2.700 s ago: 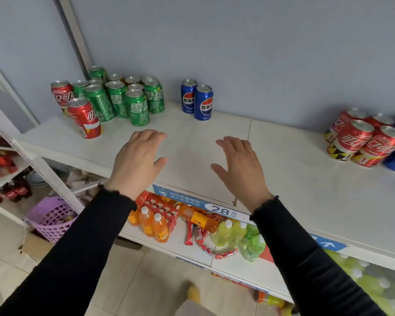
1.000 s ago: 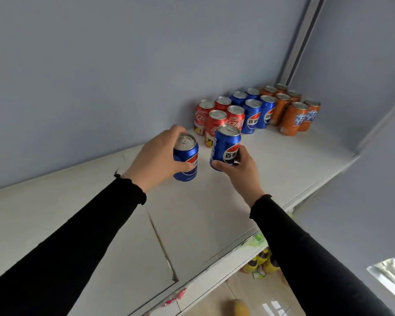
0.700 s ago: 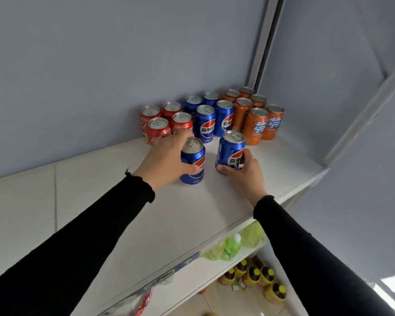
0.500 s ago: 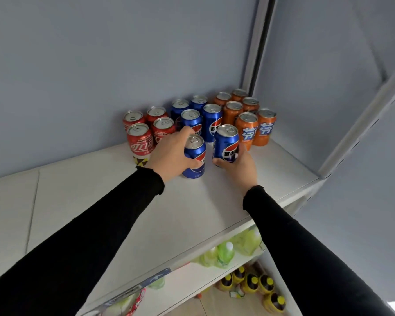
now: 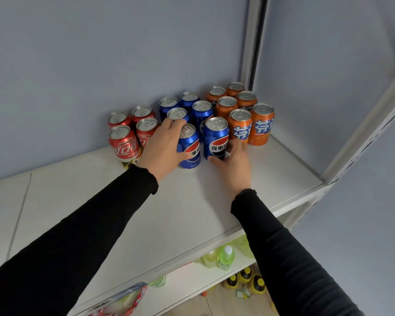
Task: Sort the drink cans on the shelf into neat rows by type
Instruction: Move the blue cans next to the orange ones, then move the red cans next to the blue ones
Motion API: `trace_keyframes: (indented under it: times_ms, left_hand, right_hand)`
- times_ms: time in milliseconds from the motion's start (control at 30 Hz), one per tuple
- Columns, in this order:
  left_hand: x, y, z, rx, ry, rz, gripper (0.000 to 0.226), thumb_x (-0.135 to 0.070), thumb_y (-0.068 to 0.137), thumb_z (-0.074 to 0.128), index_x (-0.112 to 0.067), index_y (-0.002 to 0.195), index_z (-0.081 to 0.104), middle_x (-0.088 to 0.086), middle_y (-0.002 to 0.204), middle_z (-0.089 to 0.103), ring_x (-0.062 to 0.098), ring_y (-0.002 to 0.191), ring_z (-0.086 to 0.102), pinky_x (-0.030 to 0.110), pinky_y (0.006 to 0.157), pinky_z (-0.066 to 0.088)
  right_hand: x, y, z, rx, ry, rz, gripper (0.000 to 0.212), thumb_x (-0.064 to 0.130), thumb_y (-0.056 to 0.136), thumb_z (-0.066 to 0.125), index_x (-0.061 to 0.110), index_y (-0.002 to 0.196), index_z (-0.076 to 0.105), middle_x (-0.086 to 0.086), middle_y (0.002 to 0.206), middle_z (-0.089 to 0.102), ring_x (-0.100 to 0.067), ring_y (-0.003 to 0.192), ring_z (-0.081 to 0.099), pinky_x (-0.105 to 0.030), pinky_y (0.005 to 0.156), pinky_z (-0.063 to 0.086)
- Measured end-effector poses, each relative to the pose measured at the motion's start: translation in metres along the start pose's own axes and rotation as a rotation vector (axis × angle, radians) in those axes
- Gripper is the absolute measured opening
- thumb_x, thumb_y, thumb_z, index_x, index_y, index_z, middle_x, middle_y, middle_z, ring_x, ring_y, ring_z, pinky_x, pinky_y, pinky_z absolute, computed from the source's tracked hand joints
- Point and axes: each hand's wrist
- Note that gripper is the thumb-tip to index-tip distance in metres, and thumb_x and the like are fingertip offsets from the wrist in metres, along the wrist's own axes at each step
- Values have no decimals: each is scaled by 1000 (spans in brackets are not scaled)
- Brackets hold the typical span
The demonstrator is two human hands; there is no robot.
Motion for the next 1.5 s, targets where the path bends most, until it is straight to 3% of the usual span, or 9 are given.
trace_keyframes:
  times_ms: [267,400,567,667,800,1000,1167,1500]
  left_hand:
    - [-3,12,12,-28,-45,-36,79,-24,81,82,-16,147,39,9,143,40,25,123,53,38,100,50]
    - [-3,12,13,-35,-73,-44,78,-23,83,81,-17,148,39,9,144,37,25,124,53,34,102,49]
    - [0,-3,5,4,-101,-56,86,-22,84,79,-18,155,30,8,144,39,20,125,51,28,101,46]
    - [3,-28,-6,-13,-56,-65,82,-27,87,76,-18,155,30,6,141,45,17,123,50,21,96,39]
    - [23,-83,-25,-26,95,-96,56,-30,90,71,-19,139,47,1,137,49,22,122,48,37,95,50]
    - [84,-196,-62,17,221,-328,46,-36,96,61,-20,138,51,-4,137,52,19,125,45,33,88,46]
    - [144,-307,-109,-5,255,-497,47,-36,98,59,-21,142,49,-3,139,52,20,127,45,33,91,45]
    - [246,-521,-214,-103,295,-736,47,-31,96,62,-19,139,51,-1,134,53,22,123,46,37,93,47]
  right_hand:
    - [7,4,6,-25,-68,15,63,34,81,79,12,128,43,-8,129,61,-27,110,63,-41,85,55]
    - [10,5,5,-19,-86,25,62,34,82,78,12,128,42,-9,127,62,-27,107,64,-39,82,55]
    - [11,-6,-1,7,-59,-6,50,29,85,77,13,117,43,-5,111,63,-24,91,64,-31,69,47]
    - [18,-21,-3,43,-201,-79,42,31,86,74,17,114,46,3,103,60,-19,86,61,-29,66,41]
    - [43,-50,6,154,-412,-213,42,36,87,72,18,120,53,-2,114,61,-21,101,58,-29,75,44]
    - [111,-110,61,328,-450,-391,43,45,91,66,23,127,58,1,124,59,-20,113,54,-34,91,49]
    - [176,-193,136,435,-410,-569,39,43,91,66,21,123,60,0,119,62,-23,109,56,-36,87,47]
    - [298,-365,272,569,-284,-729,36,41,90,67,21,119,63,-1,117,63,-25,108,56,-37,84,44]
Point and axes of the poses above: each hand's wrist, its own y-axis towards the middle knuckle, its own z-axis out of the palm, x = y × z
